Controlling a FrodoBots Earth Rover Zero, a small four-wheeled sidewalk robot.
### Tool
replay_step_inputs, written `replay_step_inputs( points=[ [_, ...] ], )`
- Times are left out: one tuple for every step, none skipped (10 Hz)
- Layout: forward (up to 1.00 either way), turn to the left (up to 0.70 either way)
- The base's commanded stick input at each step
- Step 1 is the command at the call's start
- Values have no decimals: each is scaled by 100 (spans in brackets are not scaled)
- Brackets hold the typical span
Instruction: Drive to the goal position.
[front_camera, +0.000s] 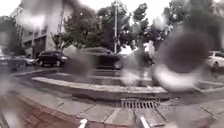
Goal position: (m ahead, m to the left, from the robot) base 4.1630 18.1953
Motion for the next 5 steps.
replay_step_inputs(
  points=[
    [0,45],
    [0,45],
    [0,45],
    [0,45],
    [0,45]
  ],
)
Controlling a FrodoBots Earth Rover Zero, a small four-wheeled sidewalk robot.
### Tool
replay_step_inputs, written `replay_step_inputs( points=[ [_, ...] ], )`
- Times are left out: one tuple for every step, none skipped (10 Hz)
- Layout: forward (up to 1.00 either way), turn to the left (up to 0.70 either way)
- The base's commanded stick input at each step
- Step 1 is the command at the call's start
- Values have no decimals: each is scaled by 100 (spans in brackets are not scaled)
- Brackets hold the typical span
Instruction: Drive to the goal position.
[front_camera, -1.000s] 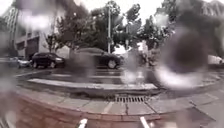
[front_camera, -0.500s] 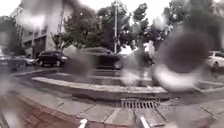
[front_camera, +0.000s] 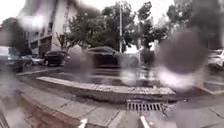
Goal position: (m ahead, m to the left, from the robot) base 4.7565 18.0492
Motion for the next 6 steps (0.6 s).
replay_step_inputs(
  points=[
    [0,45],
    [0,45],
    [0,45],
    [0,45],
    [0,45],
    [0,45]
  ],
)
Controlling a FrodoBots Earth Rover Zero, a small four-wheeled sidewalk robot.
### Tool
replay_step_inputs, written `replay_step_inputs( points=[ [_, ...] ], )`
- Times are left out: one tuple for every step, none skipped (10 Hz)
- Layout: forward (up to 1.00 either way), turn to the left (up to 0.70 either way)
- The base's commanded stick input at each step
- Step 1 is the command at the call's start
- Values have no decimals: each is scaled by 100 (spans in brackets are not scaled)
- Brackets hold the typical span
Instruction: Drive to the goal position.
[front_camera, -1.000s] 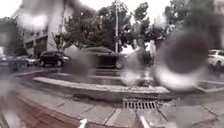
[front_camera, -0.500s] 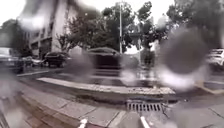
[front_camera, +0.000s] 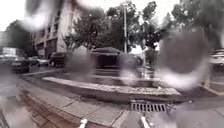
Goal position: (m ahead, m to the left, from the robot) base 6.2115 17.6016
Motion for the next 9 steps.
replay_step_inputs(
  points=[
    [0,45],
    [0,45],
    [0,45],
    [0,45],
    [0,45],
    [0,45],
    [0,45],
    [0,45],
    [0,45]
  ],
)
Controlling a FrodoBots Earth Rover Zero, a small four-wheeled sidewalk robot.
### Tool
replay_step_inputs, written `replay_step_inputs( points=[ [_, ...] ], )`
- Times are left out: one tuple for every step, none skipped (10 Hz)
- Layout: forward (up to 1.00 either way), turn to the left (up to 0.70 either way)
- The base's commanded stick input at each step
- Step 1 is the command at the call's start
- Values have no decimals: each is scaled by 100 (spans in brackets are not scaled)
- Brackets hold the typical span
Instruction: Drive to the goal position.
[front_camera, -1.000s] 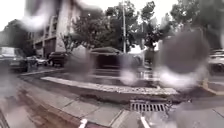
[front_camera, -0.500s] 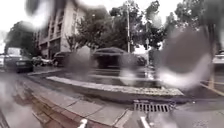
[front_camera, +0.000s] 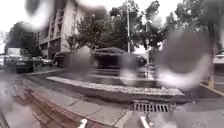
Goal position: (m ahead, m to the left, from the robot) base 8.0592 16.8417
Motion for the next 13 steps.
replay_step_inputs(
  points=[
    [0,45],
    [0,45],
    [0,45],
    [0,45],
    [0,45],
    [0,45],
    [0,45],
    [0,45],
    [0,45],
    [0,45],
    [0,45],
    [0,7],
    [0,28]
  ],
)
